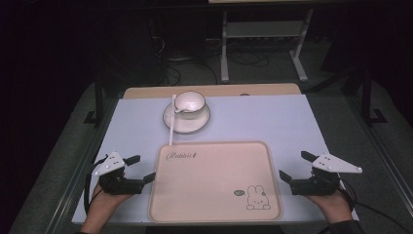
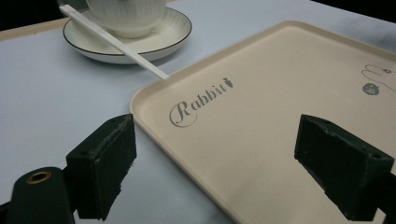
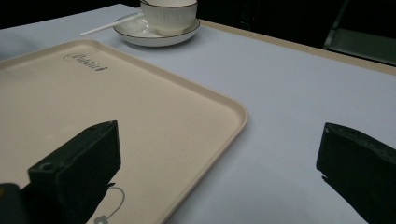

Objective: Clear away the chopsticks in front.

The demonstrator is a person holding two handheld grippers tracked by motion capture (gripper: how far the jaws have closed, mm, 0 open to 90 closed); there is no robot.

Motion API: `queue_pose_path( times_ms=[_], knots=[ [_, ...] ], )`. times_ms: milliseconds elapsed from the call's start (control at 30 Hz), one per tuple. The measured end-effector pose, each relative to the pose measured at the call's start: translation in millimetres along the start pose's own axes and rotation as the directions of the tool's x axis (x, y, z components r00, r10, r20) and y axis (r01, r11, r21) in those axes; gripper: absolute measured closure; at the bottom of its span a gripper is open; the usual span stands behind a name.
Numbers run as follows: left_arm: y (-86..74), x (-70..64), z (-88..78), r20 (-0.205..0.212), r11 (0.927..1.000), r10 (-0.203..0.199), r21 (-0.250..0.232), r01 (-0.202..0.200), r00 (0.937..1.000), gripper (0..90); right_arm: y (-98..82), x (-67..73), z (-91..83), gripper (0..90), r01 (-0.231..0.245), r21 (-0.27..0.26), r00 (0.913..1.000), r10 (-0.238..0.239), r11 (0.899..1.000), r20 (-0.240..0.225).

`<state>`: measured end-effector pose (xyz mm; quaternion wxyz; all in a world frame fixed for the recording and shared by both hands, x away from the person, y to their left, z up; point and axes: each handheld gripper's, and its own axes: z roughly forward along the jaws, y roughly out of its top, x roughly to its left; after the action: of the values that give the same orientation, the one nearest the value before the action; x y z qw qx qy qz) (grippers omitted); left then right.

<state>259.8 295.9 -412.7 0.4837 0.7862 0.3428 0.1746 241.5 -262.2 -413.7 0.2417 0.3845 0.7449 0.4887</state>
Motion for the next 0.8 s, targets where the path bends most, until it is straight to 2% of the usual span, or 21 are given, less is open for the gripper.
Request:
queue_pose_path(
  times_ms=[133, 333, 433, 800],
  knots=[
    [1.2, 0.2, 3.2, -0.006, 0.9999, -0.005, 0.010, 0.005, 1.0000, 12.5, -2.0, -1.5, 3.0, 0.0, 0.001, 0.028, 0.9999, -0.001, 1.000, 0.011],
    [8.0, 3.8, 9.4, -0.013, 0.9995, -0.023, 0.019, 0.024, 0.9996, 12.5, -3.6, -3.9, 3.5, 0.0, -0.008, 0.030, 0.9999, 0.008, 1.000, 0.013],
    [10.4, 5.1, 13.3, -0.010, 0.9994, -0.019, 0.027, 0.020, 0.9998, 12.5, -4.6, -5.3, 3.5, 0.0, -0.014, 0.031, 0.9998, 0.013, 0.999, 0.015],
    [24.3, 20.2, 33.0, -0.016, 0.9973, -0.021, 0.070, 0.022, 0.9997, 12.4, -3.5, -2.6, 3.2, 0.0, -0.002, 0.035, 0.9996, 0.001, 0.999, 0.027]
  ],
)
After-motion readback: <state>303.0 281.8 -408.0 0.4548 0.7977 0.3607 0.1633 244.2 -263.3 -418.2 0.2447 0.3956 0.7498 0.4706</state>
